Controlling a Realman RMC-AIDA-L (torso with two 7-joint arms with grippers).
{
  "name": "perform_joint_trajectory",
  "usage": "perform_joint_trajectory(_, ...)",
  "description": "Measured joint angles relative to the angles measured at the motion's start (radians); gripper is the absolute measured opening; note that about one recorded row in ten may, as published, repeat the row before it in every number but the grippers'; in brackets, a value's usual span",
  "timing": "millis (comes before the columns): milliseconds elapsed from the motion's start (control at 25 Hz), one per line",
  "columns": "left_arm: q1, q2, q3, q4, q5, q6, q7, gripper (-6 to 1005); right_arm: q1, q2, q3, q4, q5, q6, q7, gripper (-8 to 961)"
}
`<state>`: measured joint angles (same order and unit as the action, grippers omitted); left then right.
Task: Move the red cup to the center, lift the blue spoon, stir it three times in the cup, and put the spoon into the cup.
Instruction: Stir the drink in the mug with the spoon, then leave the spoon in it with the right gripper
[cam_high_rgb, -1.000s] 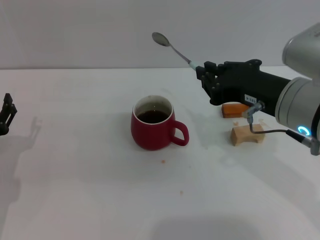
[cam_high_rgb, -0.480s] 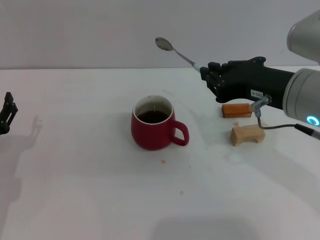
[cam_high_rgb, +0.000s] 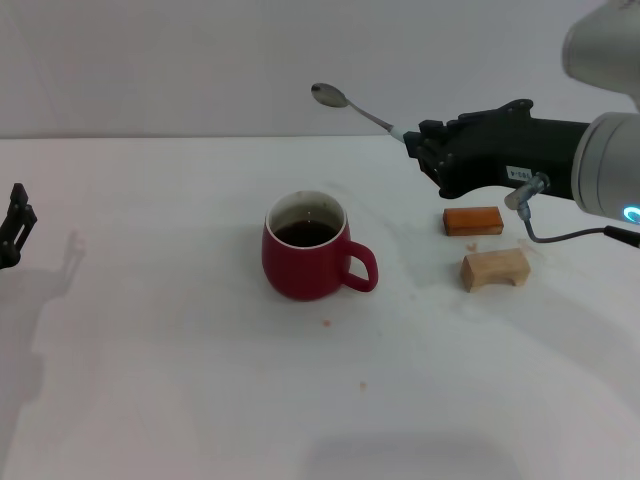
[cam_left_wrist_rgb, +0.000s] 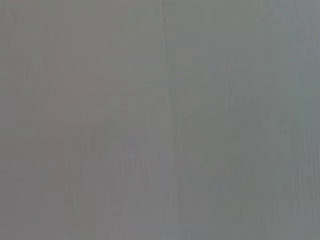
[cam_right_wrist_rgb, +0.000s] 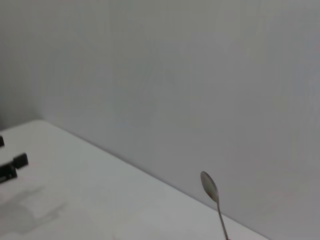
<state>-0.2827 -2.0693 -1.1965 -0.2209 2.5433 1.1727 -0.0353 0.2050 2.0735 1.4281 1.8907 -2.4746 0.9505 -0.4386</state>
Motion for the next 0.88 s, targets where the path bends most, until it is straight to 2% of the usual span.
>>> perform_joint_trajectory(640,-0.001,0.000,0.001,0.000,0.000,-0.002,0.000,843,0.095,0.001,0.036,0.012,-0.031,0.137,0.033,124)
perform_joint_trajectory(880,-0.001,0.000,0.003,0.000,0.000,-0.004,0.000,843,0.145,0.001,0.078,0.015,-0.032,0.230,0.056,124)
